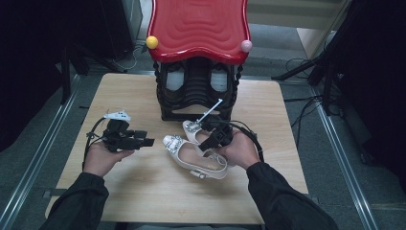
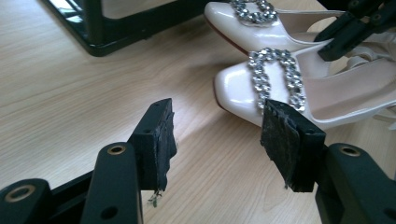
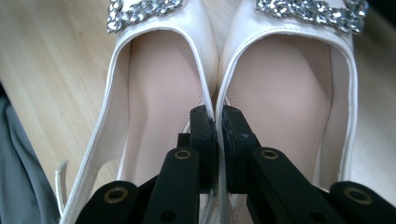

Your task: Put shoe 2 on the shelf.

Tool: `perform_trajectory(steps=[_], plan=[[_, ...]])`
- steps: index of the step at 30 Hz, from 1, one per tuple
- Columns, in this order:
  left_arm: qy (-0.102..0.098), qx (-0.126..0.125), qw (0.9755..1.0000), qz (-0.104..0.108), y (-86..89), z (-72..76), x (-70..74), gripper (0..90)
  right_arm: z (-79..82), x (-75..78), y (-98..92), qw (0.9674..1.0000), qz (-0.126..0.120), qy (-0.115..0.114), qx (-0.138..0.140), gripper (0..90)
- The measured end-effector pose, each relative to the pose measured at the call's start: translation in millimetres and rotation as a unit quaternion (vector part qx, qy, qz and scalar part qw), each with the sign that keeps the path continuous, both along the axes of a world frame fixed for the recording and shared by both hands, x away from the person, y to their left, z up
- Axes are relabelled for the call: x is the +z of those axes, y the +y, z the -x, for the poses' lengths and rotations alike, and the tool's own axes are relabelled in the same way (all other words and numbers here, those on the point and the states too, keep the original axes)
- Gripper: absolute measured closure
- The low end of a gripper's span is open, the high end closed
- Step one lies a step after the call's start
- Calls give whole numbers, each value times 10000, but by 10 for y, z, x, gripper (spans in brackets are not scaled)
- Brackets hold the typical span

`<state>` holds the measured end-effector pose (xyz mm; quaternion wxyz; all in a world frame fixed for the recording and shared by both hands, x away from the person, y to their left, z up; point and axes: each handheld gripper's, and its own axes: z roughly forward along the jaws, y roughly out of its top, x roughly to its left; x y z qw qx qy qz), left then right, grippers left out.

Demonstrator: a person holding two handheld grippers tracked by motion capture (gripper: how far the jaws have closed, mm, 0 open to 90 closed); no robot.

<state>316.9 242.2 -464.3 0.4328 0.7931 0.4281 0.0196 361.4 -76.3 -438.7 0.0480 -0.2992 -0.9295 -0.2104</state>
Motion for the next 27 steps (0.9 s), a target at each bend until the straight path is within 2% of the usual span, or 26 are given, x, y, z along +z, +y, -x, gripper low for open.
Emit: perform_trajectory(steps=[5,7,12,18,21,27], plan=[[-19,181,9998,21,138,30,-3,446,-75,129,45,9985,32,-38,547,861],[-38,262,9996,18,188,42,-6,449,-80,197,55,9970,38,-220,746,861],[-20,401,9992,63,294,98,-8,452,-99,433,95,9941,3,-302,1042,861],[-16,521,9986,81,352,153,-13,454,-89,770,108,9921,-375,-420,1121,861],[11,530,9986,51,381,173,-10,455,-71,939,109,9898,-582,-505,1196,862],[24,535,9986,50,391,185,-18,456,-40,1223,61,9866,-1067,-657,1043,862]])
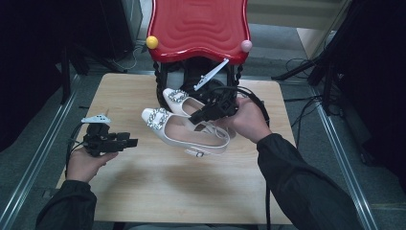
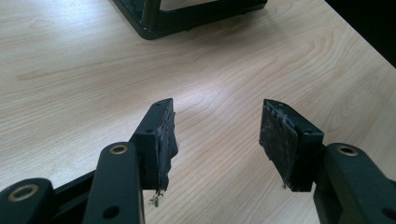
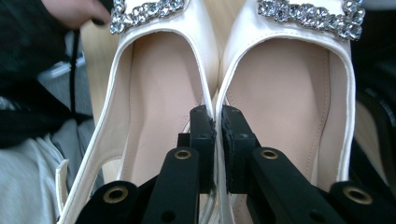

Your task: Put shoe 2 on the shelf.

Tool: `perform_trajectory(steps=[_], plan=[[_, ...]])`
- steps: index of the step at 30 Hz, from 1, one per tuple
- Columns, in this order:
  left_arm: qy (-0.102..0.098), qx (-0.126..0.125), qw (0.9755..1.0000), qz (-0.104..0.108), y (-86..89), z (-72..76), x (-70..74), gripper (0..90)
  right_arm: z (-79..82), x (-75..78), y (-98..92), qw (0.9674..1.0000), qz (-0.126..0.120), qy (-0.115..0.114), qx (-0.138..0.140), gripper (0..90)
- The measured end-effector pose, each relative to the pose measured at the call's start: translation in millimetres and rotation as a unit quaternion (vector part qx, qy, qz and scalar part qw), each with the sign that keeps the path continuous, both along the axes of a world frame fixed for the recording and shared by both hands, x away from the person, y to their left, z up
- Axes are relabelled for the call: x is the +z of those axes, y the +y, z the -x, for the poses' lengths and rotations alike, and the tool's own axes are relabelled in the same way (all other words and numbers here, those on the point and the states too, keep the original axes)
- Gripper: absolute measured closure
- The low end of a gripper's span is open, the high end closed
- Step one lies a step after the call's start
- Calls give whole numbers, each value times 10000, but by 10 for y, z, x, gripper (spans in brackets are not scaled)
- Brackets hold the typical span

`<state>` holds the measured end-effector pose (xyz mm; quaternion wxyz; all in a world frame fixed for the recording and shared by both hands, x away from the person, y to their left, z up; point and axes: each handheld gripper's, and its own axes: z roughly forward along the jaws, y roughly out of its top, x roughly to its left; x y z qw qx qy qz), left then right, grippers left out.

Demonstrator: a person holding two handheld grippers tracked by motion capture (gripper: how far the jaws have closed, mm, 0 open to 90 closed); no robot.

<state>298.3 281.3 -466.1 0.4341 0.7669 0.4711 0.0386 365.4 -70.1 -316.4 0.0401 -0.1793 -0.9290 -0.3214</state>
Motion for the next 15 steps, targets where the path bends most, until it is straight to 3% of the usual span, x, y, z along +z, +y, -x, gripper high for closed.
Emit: perform_trajectory(steps=[5,7,10,15], plan=[[6,-8,10000,16,-19,-10,-11,456,-10,217,-87,9987,-495,-77,-126,864],[13,-46,10000,7,-18,-14,-12,457,-17,292,-120,9974,-687,-3,-214,864],[-16,-42,10000,-26,-19,-16,-17,457,-37,389,-154,9949,-934,139,-358,864],[-23,-5,10000,24,-20,-14,-5,456,-54,537,-172,9897,-1257,133,-672,865]])
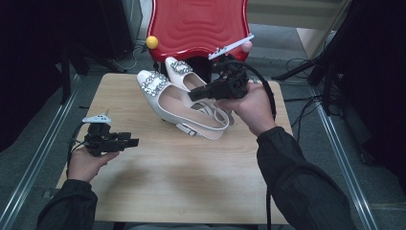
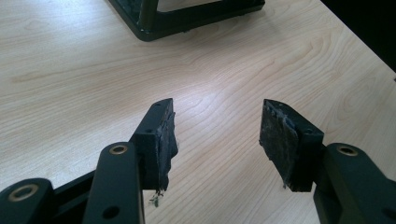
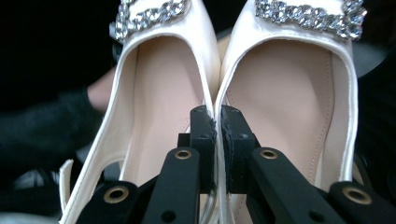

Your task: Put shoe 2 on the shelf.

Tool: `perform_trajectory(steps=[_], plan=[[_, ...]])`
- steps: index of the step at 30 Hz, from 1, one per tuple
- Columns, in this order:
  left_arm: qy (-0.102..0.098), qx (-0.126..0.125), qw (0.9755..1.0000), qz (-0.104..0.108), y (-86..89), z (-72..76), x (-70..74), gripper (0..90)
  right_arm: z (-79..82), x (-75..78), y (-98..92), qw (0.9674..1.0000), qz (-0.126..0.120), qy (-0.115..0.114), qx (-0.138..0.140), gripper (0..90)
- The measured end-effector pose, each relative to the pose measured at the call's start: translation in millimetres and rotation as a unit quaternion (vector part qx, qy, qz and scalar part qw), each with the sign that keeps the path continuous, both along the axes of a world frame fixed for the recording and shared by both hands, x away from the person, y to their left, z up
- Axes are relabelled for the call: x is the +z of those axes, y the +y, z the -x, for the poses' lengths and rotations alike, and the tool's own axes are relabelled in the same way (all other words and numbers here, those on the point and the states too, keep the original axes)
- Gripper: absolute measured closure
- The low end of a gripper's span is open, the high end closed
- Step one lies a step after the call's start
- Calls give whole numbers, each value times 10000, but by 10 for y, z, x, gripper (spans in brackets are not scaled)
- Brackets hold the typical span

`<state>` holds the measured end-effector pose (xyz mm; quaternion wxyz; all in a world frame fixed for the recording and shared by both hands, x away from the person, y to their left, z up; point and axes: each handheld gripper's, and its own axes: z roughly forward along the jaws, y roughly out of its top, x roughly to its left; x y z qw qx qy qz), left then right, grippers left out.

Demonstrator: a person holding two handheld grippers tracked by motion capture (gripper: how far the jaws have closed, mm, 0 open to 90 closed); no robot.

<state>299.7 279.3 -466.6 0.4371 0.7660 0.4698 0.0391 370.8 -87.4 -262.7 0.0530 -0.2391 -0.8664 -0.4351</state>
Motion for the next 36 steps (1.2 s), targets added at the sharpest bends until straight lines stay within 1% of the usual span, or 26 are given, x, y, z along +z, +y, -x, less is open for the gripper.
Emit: perform_trajectory(steps=[1,2,3,5,6,8,9,10,11,12,14,15,17,18,19,21,22,24,27,28,30,32,34,36], plan=[[6,-11,10000,-12,-3,-2,-2,456,-1,29,-6,9999,-88,11,-85,865],[12,-32,10000,-28,-4,-5,-3,456,-13,54,-14,9998,-165,24,-97,865],[5,-19,10000,-21,-13,-4,-6,456,-19,82,-24,9994,-276,34,-190,865],[28,-50,10000,-26,-19,-7,-4,456,-41,130,-36,9987,-426,45,-272,865],[15,-46,10000,-26,-23,-8,-5,456,-49,162,-38,9983,-476,18,-330,865],[15,-62,10000,-33,-30,-16,-2,456,-69,205,-43,9974,-557,53,-456,865],[28,-74,10000,-20,-35,-21,-2,456,-83,229,-43,9971,-584,30,-491,865],[21,-95,10000,-20,-41,-26,-4,455,-95,254,-46,9964,-641,50,-552,865],[24,-72,10000,-14,-52,-26,-4,456,-115,279,-52,9960,-679,122,-574,865],[14,-72,10000,-2,-61,-28,-4,455,-132,302,-56,9952,-749,72,-628,865],[14,-94,10000,-13,-69,-36,-1,456,-158,355,-64,9938,-814,117,-753,866],[26,-114,9999,-13,-74,-41,-1,456,-179,376,-66,9932,-855,75,-790,866],[11,-151,9999,-36,-77,-50,-5,456,-209,428,-77,9916,-899,60,-930,867],[40,-149,9999,-26,-82,-52,-4,457,-232,451,-83,9910,-926,70,-964,867],[30,-156,9999,-22,-85,-56,-5,457,-249,473,-94,9894,-1007,33,-1046,867],[20,-158,9999,-13,-92,-63,-6,457,-288,536,-120,9864,-1144,63,-1181,868],[14,-159,9999,-8,-96,-66,-8,458,-316,574,-133,9850,-1212,42,-1226,868],[14,-169,9999,-24,-102,-71,-8,459,-347,633,-153,9823,-1311,24,-1336,868],[8,-202,9998,-27,-118,-79,-9,461,-397,720,-175,9792,-1414,-35,-1457,868],[16,-239,9997,-45,-117,-82,-7,461,-426,775,-188,9768,-1476,2,-1555,868],[-3,-236,9997,-84,-123,-80,-4,461,-465,834,-203,9743,-1530,-29,-1654,868],[2,-241,9997,-65,-124,-86,-2,462,-519,899,-216,9708,-1603,-53,-1781,868],[-3,-233,9997,-35,-130,-91,-1,463,-595,967,-234,9654,-1737,-74,-1942,867],[-37,-252,9997,-38,-138,-98,-3,463,-657,1013,-243,9617,-1815,-120,-2051,868]])
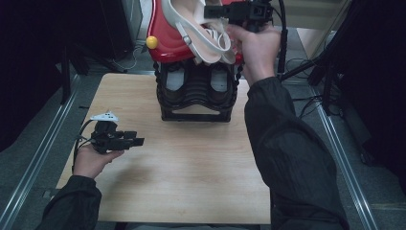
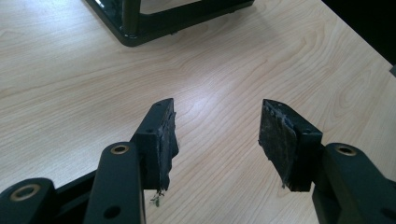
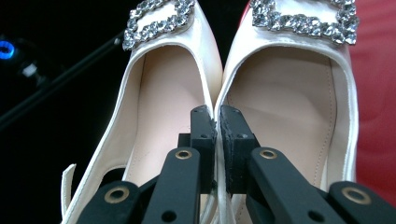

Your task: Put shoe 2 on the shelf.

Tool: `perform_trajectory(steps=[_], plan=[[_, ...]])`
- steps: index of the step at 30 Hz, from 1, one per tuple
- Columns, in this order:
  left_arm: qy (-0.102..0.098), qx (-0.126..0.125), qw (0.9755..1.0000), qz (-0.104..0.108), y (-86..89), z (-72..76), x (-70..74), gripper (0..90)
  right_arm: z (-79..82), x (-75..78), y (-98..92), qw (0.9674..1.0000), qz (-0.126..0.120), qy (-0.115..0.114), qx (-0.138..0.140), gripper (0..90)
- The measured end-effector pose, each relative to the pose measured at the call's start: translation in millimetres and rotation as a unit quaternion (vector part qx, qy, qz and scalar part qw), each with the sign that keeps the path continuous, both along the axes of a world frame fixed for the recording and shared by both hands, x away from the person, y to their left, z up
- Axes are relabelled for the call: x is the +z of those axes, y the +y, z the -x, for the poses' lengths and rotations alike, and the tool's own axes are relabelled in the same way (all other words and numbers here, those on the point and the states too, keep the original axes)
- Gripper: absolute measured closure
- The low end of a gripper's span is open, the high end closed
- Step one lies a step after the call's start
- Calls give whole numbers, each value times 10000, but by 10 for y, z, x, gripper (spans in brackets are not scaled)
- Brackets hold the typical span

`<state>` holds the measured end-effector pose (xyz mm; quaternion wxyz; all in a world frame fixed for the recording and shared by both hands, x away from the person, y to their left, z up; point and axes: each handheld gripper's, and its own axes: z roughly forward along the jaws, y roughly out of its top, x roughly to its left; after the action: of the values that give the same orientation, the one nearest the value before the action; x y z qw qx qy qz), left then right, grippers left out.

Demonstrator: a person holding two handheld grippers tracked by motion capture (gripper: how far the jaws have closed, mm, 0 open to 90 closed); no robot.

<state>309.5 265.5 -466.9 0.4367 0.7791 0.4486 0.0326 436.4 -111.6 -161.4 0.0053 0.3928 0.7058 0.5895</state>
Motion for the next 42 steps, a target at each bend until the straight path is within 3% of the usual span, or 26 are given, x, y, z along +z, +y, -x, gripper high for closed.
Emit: perform_trajectory(steps=[6,14,17,21,23,24,26,31,42], plan=[[11,-74,10000,-13,-26,-21,-6,464,-190,100,16,9989,-161,-39,-443,868],[17,-137,9999,87,-27,-52,-2,465,-417,41,98,9959,-210,-46,-876,867],[21,-166,9998,101,-23,-62,-7,465,-497,11,114,9938,-259,-48,-1078,867],[34,-201,9997,141,-27,-83,-10,466,-582,-22,156,9909,-108,-116,-1338,866],[35,-224,9997,127,-36,-95,-14,466,-627,-59,169,9885,-78,-99,-1508,866],[41,-227,9996,136,-40,-97,-16,466,-640,-90,178,9852,-91,-80,-1712,867],[48,-261,9995,144,-48,-106,-13,467,-665,-130,198,9833,-39,-75,-1820,867],[28,-298,9995,122,-84,-110,-14,468,-693,-218,296,9823,-109,1,-1868,866],[27,-303,9994,143,-83,-100,-7,470,-694,-240,408,9801,35,62,-1984,862]])
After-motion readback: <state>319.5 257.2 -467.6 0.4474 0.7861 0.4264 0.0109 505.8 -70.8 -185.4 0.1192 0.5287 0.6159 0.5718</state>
